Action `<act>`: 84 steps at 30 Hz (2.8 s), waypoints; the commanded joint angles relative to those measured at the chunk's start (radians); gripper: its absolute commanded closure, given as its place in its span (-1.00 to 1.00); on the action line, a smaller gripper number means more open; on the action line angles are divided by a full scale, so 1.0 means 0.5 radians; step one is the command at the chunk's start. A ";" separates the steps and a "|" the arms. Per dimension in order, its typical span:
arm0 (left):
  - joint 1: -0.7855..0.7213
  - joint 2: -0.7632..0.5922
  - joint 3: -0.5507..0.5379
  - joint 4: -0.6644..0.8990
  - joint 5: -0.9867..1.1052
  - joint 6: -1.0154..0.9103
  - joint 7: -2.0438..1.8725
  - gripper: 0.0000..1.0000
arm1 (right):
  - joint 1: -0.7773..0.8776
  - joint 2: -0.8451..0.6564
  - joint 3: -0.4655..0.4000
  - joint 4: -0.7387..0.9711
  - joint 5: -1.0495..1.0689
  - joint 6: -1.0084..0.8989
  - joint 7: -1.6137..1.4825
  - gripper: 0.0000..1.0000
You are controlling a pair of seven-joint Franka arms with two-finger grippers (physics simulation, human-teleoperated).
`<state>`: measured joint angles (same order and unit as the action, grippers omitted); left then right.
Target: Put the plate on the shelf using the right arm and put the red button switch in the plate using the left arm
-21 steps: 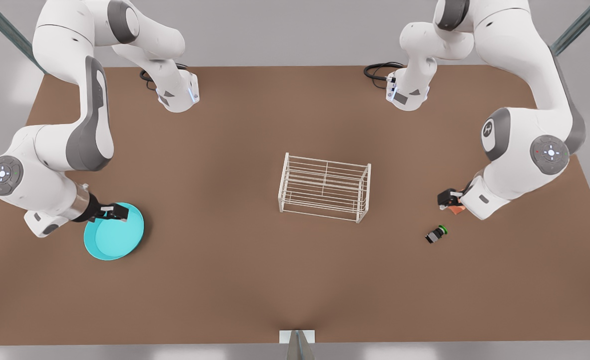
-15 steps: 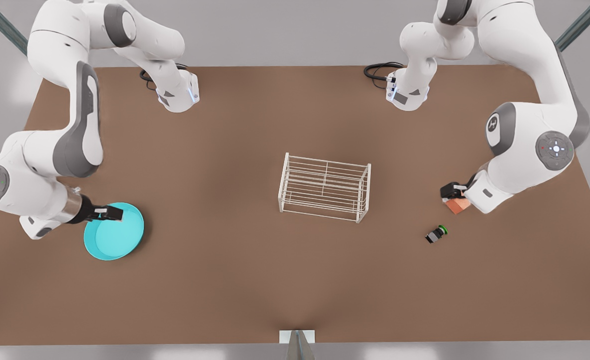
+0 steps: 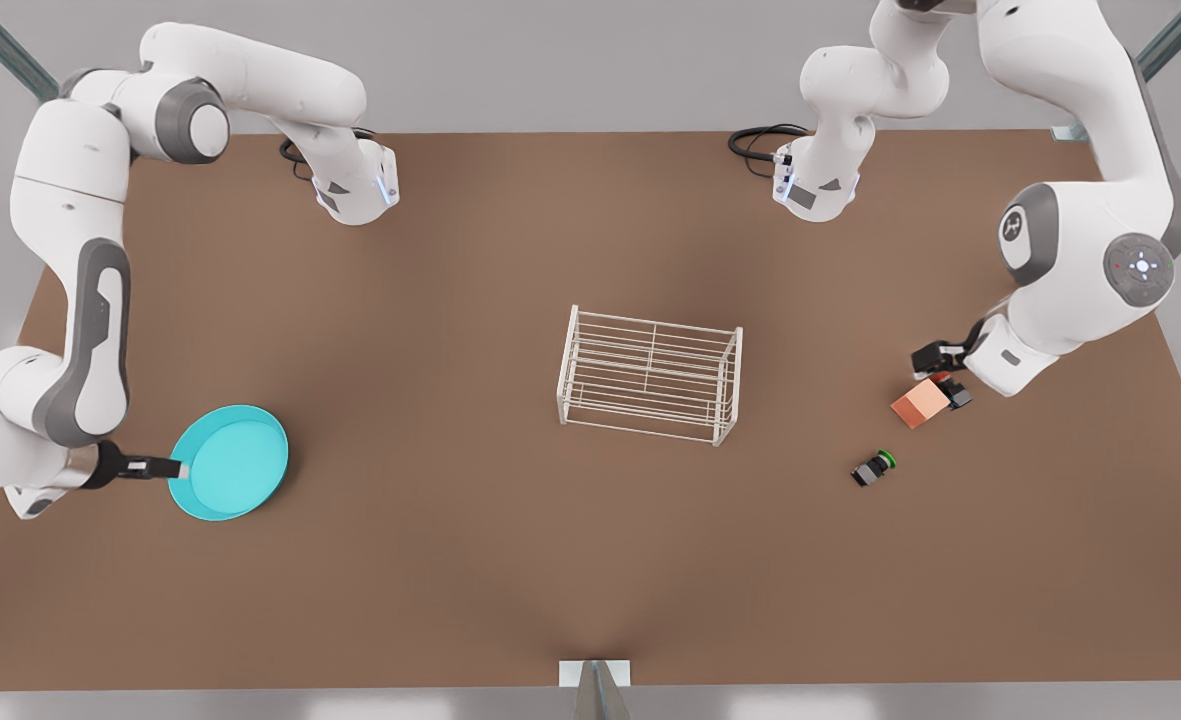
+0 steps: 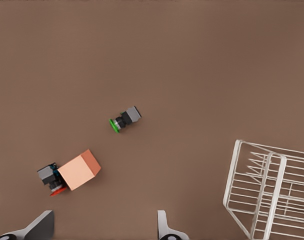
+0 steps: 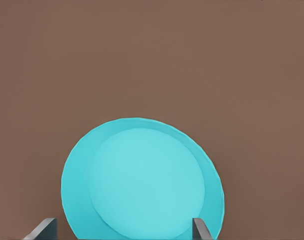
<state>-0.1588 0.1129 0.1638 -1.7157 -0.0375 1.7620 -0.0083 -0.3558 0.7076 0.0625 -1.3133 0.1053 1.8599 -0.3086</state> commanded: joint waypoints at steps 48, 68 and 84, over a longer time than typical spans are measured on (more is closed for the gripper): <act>0.588 0.201 0.034 -0.045 0.127 0.078 0.237 -1.00 | -0.264 0.094 0.295 0.031 0.385 -0.360 -1.000 0.60; 0.769 0.290 0.041 -1.204 -0.091 1.762 -0.155 -1.00 | 0.730 -0.302 0.685 0.046 0.391 -0.514 0.979 0.59; 0.763 0.428 0.031 -1.305 -0.124 2.007 -0.143 -1.00 | 1.399 0.021 0.657 0.197 0.443 0.219 1.832 0.59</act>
<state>0.2230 0.3250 0.1801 -2.3676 -0.0903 2.7295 -0.0487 0.3363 0.7188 0.3906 -1.2147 0.3102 1.8625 0.1316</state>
